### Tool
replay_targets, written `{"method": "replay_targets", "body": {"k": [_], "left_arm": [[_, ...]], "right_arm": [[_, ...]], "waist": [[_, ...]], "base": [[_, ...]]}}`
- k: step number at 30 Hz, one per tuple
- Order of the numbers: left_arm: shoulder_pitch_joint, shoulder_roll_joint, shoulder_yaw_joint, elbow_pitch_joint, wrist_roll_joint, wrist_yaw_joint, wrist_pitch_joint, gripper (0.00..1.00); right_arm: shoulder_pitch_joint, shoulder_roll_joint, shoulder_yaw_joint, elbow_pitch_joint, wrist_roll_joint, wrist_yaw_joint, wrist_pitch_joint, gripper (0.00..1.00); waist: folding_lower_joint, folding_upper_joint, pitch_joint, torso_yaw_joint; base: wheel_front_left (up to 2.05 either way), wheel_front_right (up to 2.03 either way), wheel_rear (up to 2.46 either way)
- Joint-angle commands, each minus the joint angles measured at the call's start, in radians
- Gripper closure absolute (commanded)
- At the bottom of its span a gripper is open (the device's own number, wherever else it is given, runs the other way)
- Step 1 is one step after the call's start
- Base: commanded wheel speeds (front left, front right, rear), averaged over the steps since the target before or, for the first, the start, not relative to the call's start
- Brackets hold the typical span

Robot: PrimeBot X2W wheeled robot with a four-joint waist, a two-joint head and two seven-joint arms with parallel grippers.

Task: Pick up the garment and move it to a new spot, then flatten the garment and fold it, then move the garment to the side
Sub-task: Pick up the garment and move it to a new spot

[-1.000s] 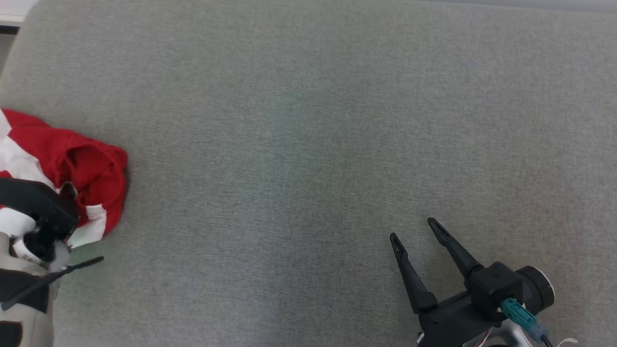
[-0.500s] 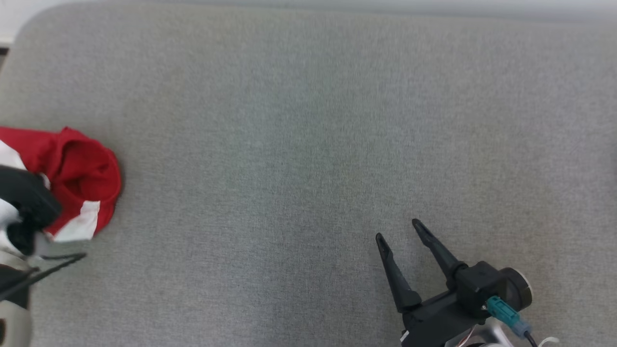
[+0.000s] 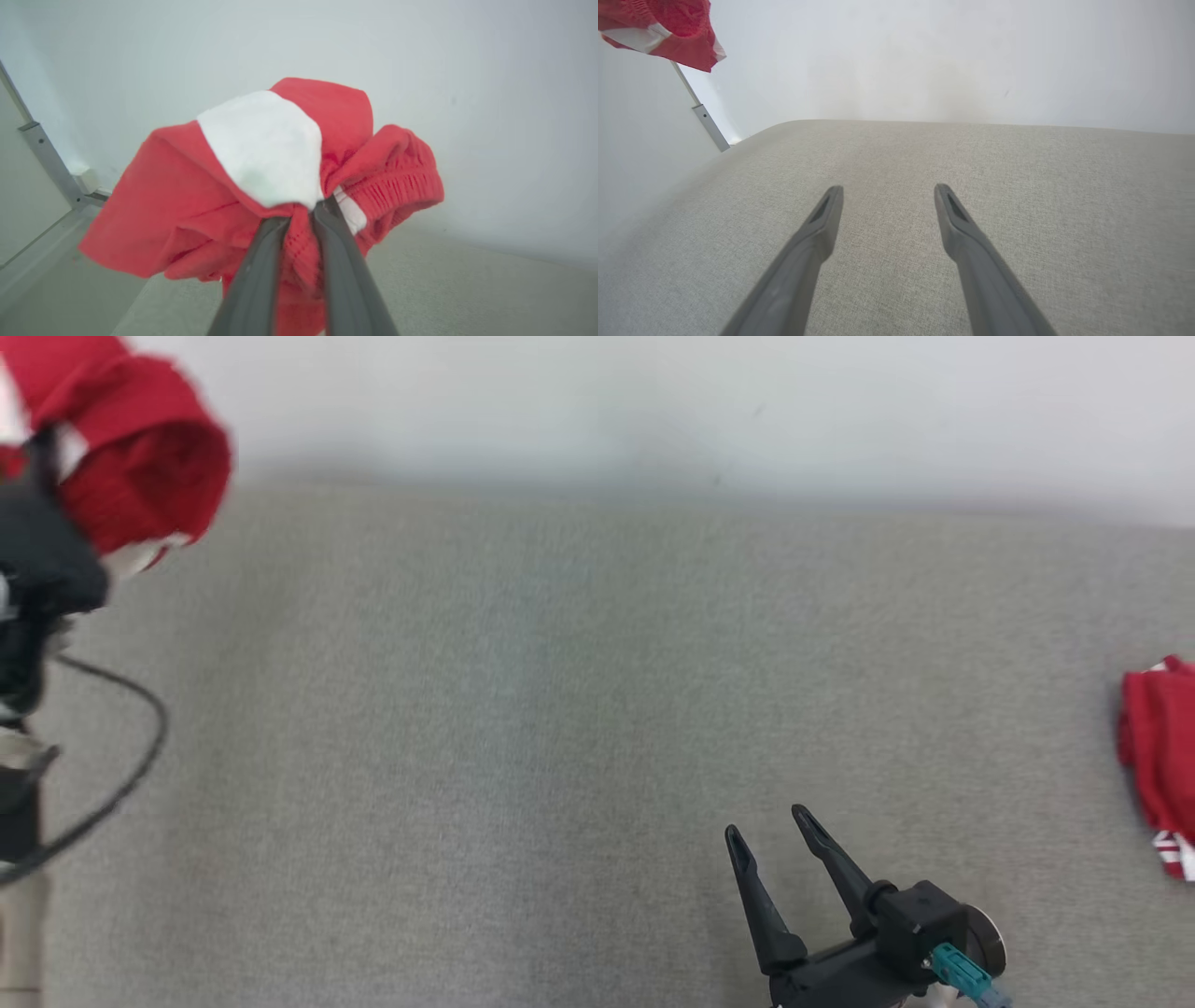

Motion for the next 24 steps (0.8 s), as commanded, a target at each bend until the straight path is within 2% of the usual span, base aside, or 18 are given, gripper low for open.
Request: {"method": "replay_targets", "body": {"k": [1,4,6,13,18,24], "left_arm": [[0.040,-0.023,-0.017,-0.084,-0.016,-0.008,0.022,1.00],[0.084,-0.063,-0.047,-0.235,-0.038,-0.007,0.063,1.00],[0.102,-0.080,-0.057,-0.282,-0.046,-0.004,0.076,1.00],[0.273,-0.178,-0.159,-0.511,-0.048,0.036,0.159,1.00],[0.414,-0.234,-0.234,-0.504,-0.039,0.057,0.169,1.00],[0.519,-0.296,-0.325,-0.338,-0.012,0.070,0.147,1.00]], "right_arm": [[0.016,0.006,-0.003,0.012,0.005,-0.002,-0.013,0.00],[0.022,0.006,-0.009,0.021,0.015,-0.002,-0.025,0.00],[0.023,0.006,-0.011,0.022,0.017,-0.002,-0.026,0.00],[0.030,0.006,-0.024,0.011,0.017,-0.002,-0.020,0.00],[0.033,0.006,-0.029,0.003,0.018,-0.002,-0.013,0.00],[0.023,0.007,-0.022,-0.004,0.032,-0.002,-0.015,0.00]], "waist": [[0.0001,0.0000,-0.079,-0.050],[0.0001,0.0000,-0.104,-0.089],[0.0001,0.0000,-0.110,-0.104],[0.0001,0.0000,-0.115,-0.225],[0.0001,0.0000,-0.097,-0.313],[0.0001,0.0000,-0.076,-0.388]], "base": [[0.00,0.00,0.00],[0.00,0.00,0.00],[0.00,0.00,0.00],[0.00,0.00,0.00],[0.00,0.00,0.00],[0.00,0.00,0.00]]}}
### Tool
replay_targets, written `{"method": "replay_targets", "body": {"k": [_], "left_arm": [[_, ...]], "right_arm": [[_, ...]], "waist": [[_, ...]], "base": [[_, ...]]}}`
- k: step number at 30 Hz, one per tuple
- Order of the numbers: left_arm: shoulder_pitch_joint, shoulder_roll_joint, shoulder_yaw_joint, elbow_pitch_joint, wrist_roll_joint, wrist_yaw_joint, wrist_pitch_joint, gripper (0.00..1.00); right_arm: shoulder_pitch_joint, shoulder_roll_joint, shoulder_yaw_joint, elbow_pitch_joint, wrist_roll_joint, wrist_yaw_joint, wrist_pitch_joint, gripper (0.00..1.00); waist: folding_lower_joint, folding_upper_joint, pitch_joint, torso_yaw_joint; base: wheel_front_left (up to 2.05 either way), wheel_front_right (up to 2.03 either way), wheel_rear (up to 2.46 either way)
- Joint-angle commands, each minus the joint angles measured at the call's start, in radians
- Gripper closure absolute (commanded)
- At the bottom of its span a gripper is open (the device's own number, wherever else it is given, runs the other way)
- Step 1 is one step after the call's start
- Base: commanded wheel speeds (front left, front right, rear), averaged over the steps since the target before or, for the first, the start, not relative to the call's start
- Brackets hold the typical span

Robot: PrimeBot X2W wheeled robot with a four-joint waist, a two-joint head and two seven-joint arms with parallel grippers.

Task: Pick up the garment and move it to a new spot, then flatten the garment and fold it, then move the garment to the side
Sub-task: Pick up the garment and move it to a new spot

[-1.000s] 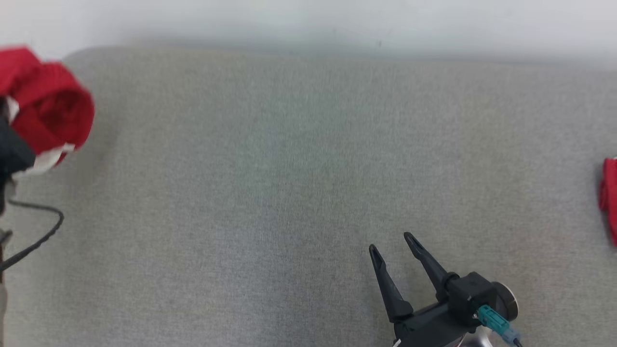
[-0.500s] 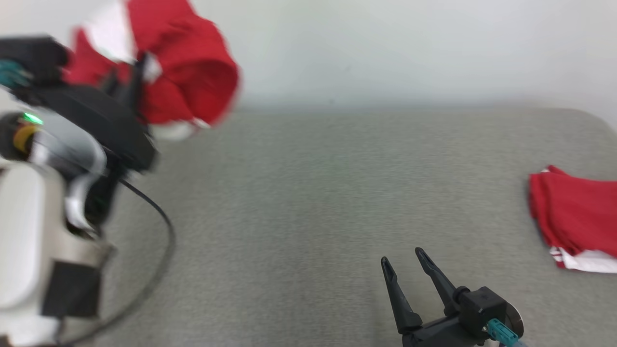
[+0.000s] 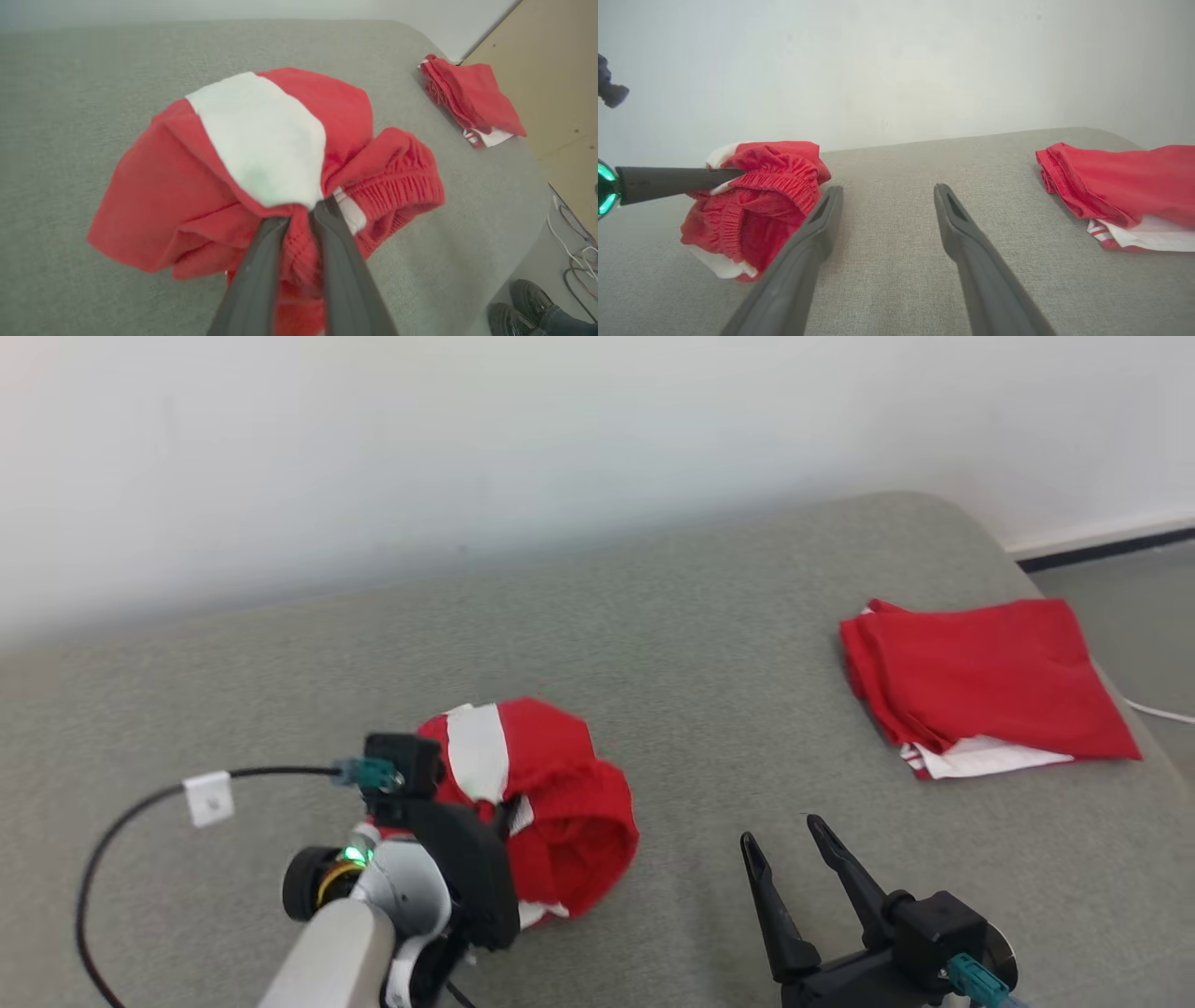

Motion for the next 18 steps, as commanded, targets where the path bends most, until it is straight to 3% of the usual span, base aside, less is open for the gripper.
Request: {"method": "replay_targets", "body": {"k": [1,3,4,11,18], "left_arm": [[0.006,-0.004,-0.006,0.025,0.018,0.004,-0.022,1.00],[0.006,-0.011,-0.031,0.086,0.041,0.009,-0.048,1.00],[-0.002,-0.017,-0.039,0.107,0.048,0.011,-0.068,0.00],[-0.009,-0.040,-0.070,0.175,0.037,0.030,-0.111,0.00],[0.033,-0.036,-0.036,-0.014,0.018,0.049,-0.221,0.00]], "right_arm": [[-0.007,0.003,0.005,-0.003,0.008,-0.002,-0.004,0.00],[-0.010,0.004,0.010,-0.003,0.010,-0.002,-0.006,0.00],[-0.008,0.004,0.008,-0.003,0.010,-0.002,-0.005,0.00],[0.019,0.004,-0.014,0.000,0.002,-0.002,-0.007,0.00],[0.045,0.003,-0.044,-0.011,-0.010,-0.002,0.001,0.00]], "waist": [[0.0001,0.0000,0.020,-0.070],[0.0001,0.0000,0.022,-0.080],[0.0001,0.0000,0.022,-0.081],[0.0001,0.0000,0.000,-0.036],[0.0001,0.0000,-0.033,0.051]], "base": [[0.00,0.00,0.00],[0.00,0.00,0.00],[0.00,0.00,0.00],[0.00,0.00,0.00],[0.00,0.00,0.00]]}}
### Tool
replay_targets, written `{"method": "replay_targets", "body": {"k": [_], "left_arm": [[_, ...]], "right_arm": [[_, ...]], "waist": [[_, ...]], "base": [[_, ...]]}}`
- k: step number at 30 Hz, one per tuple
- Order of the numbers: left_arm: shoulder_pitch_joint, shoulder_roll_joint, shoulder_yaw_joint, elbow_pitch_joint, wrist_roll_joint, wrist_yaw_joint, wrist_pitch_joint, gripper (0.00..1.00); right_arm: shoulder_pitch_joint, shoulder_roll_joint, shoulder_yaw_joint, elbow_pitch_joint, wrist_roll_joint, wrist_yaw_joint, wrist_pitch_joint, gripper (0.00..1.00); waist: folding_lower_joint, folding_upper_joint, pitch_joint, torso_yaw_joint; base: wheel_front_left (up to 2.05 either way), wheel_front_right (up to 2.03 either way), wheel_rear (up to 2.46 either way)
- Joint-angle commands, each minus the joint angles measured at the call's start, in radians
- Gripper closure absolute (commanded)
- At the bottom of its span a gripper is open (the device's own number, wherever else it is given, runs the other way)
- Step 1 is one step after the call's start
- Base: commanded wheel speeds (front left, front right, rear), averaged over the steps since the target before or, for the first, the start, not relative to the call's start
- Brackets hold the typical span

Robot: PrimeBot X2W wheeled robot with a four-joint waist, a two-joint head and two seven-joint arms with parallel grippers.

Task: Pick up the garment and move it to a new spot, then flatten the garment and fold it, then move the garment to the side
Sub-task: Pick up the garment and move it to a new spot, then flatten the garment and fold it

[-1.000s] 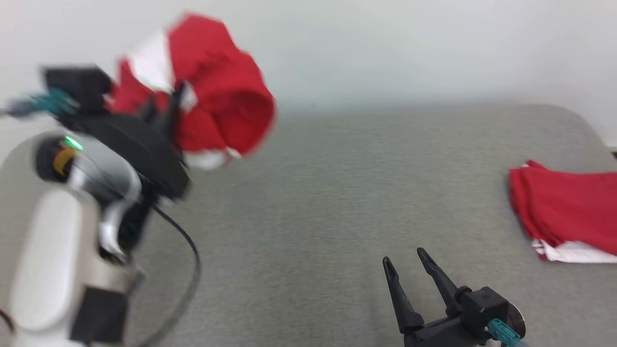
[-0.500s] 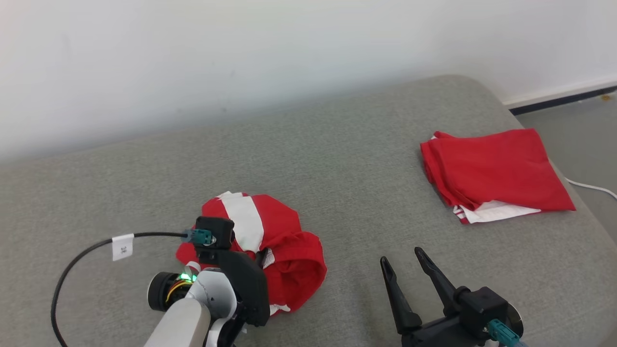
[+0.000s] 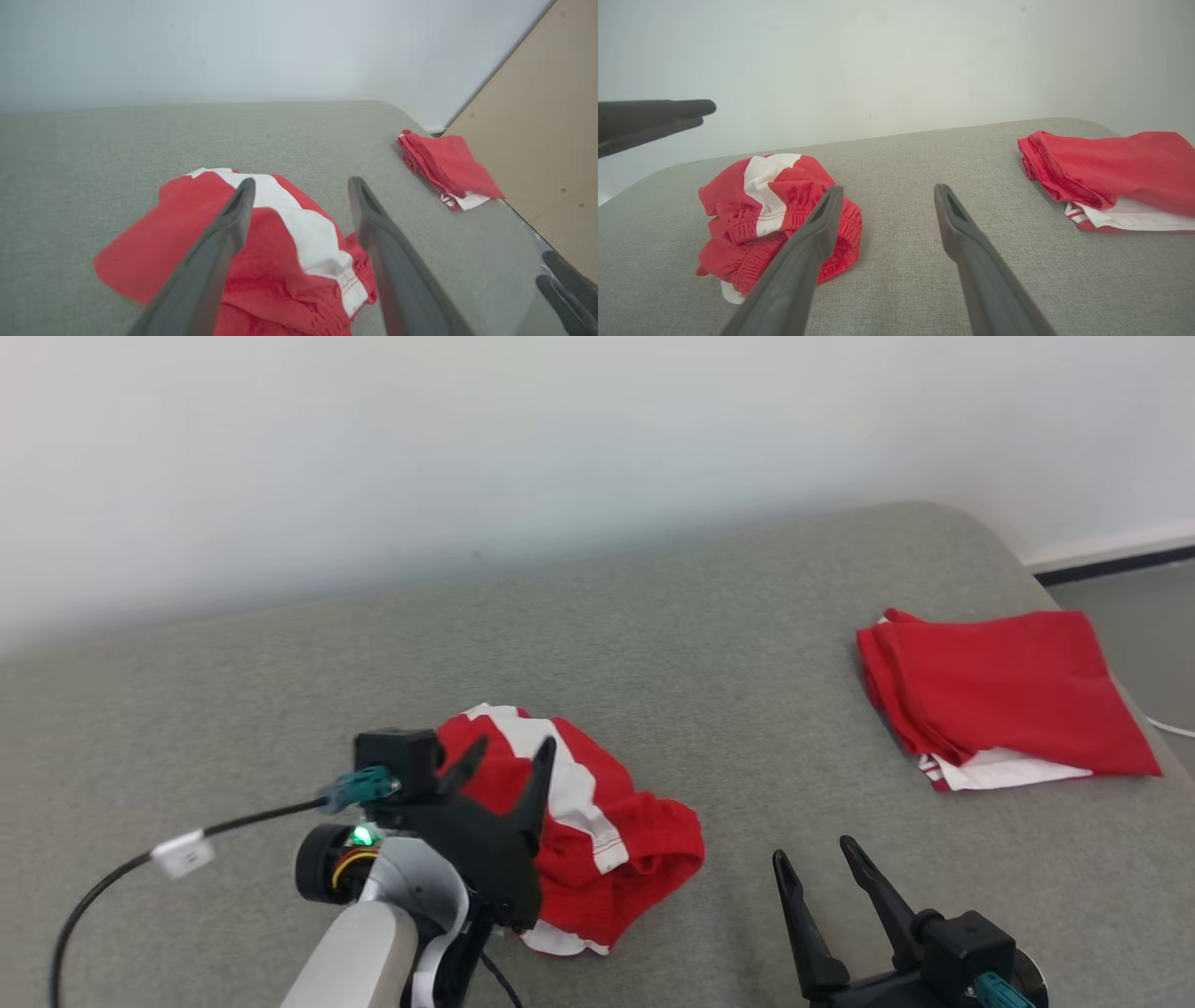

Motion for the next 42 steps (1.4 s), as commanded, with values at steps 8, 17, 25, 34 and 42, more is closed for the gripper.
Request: {"method": "replay_targets", "body": {"k": [8,17,25,34,42], "left_arm": [[0.152,0.048,0.045,-0.208,0.043,0.019,-0.207,0.00],[0.407,0.052,0.101,-0.179,0.120,0.047,-0.516,0.00],[0.530,0.033,0.235,-0.235,0.253,0.068,-0.523,0.00],[0.578,0.006,0.338,-0.205,0.297,0.042,-0.524,0.00],[0.571,-0.007,0.370,-0.182,0.324,0.011,-0.524,0.00]], "right_arm": [[0.029,0.003,-0.034,-0.015,0.010,-0.002,0.002,0.00],[0.058,0.003,-0.136,-0.004,-0.008,-0.002,-0.012,0.00],[0.077,0.003,-0.176,0.010,-0.025,-0.002,-0.023,0.00],[0.090,0.003,-0.171,0.031,-0.020,-0.002,-0.033,0.00],[0.084,0.003,-0.171,0.031,-0.020,-0.002,-0.031,0.00]], "waist": [[0.0001,0.0000,-0.050,0.108],[0.0001,0.0000,-0.065,0.145],[0.0001,0.0000,-0.069,0.152],[0.0001,0.0000,-0.071,0.148],[0.0001,0.0000,-0.068,0.149]], "base": [[0.00,0.00,0.00],[0.00,0.00,0.00],[0.00,0.00,0.00],[0.00,0.00,0.00],[0.00,0.00,0.00]]}}
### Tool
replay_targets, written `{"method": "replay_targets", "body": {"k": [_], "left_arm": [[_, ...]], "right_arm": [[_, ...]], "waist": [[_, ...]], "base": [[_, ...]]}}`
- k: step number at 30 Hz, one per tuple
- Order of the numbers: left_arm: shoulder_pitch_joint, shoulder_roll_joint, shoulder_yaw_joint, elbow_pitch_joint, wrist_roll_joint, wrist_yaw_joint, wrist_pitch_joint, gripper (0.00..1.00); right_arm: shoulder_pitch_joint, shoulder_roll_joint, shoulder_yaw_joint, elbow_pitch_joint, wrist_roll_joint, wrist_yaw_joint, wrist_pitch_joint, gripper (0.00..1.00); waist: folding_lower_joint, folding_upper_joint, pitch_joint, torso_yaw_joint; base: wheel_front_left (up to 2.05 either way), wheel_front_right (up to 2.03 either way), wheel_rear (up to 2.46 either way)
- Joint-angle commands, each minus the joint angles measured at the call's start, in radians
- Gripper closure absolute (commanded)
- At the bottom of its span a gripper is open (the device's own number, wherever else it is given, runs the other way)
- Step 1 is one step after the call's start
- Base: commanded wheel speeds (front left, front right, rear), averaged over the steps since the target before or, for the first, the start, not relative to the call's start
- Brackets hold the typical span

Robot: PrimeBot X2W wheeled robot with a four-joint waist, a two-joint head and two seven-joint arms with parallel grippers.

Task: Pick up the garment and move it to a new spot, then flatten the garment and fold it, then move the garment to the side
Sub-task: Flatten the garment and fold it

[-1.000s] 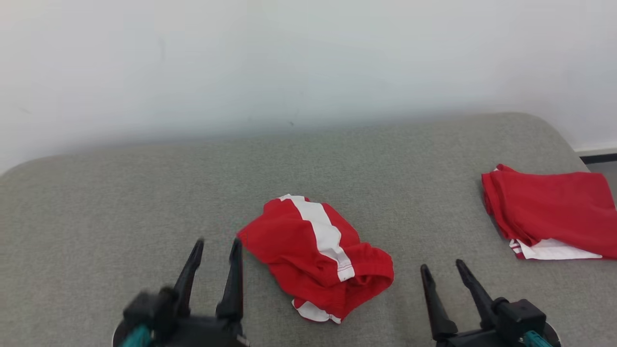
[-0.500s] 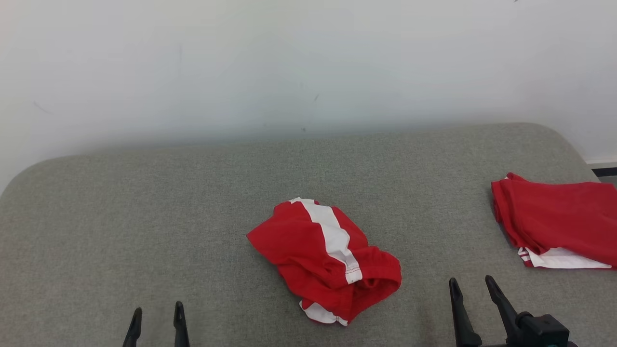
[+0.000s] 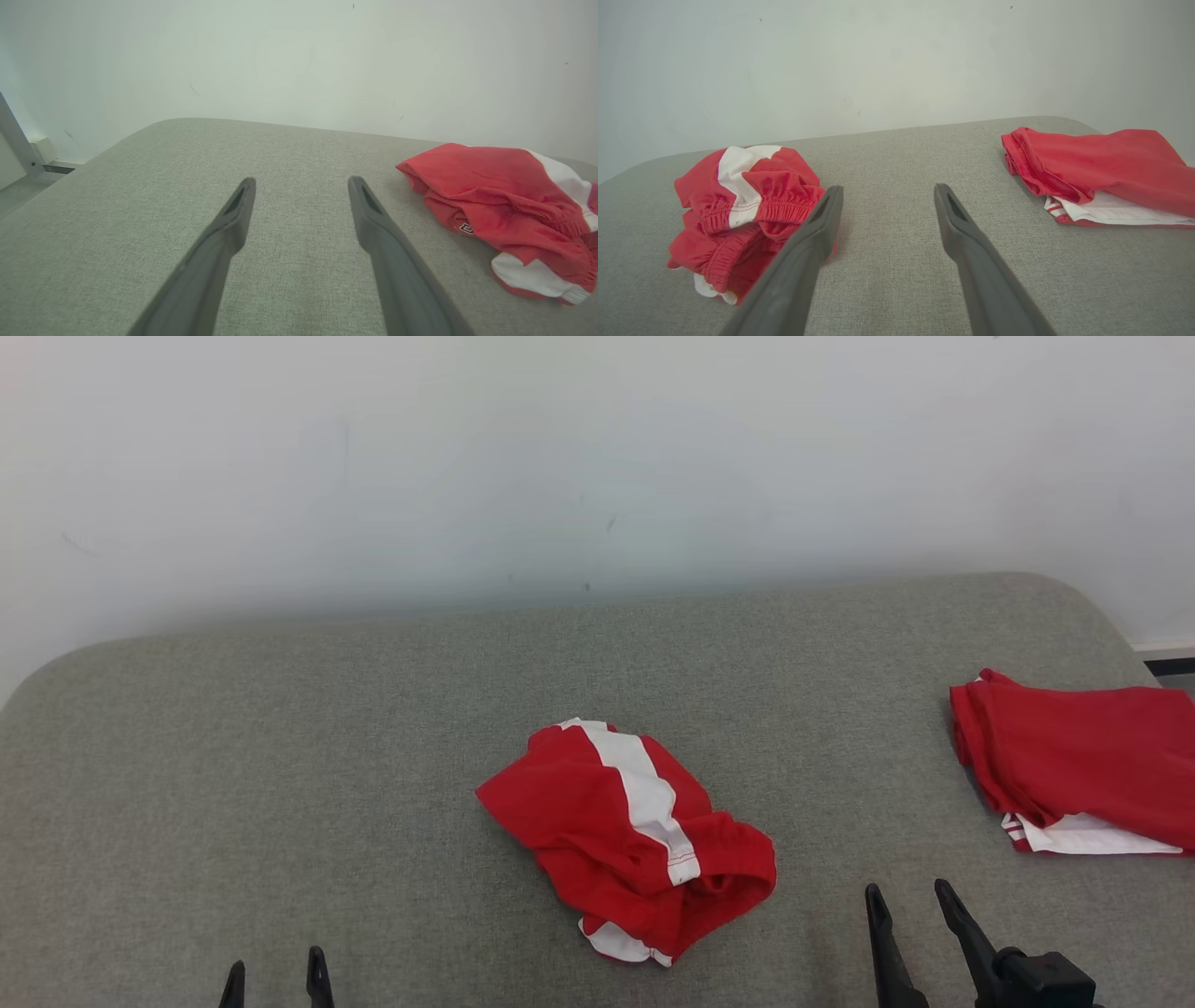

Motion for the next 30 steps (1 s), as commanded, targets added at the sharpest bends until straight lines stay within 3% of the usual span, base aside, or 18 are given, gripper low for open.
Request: {"method": "replay_targets", "body": {"k": [1,30], "left_arm": [[0.001,-0.004,0.007,0.009,0.015,-0.007,-0.003,0.00],[-0.020,-0.012,-0.011,0.008,0.014,-0.036,-0.003,0.00]], "right_arm": [[0.001,0.003,0.001,0.000,-0.002,-0.002,-0.002,0.00],[-0.011,0.002,0.024,0.008,0.003,-0.002,0.002,0.00]], "waist": [[0.0000,0.0000,0.000,0.000],[0.0000,0.0000,0.011,-0.021]], "base": [[0.00,0.00,0.00],[0.00,0.00,0.00]]}}
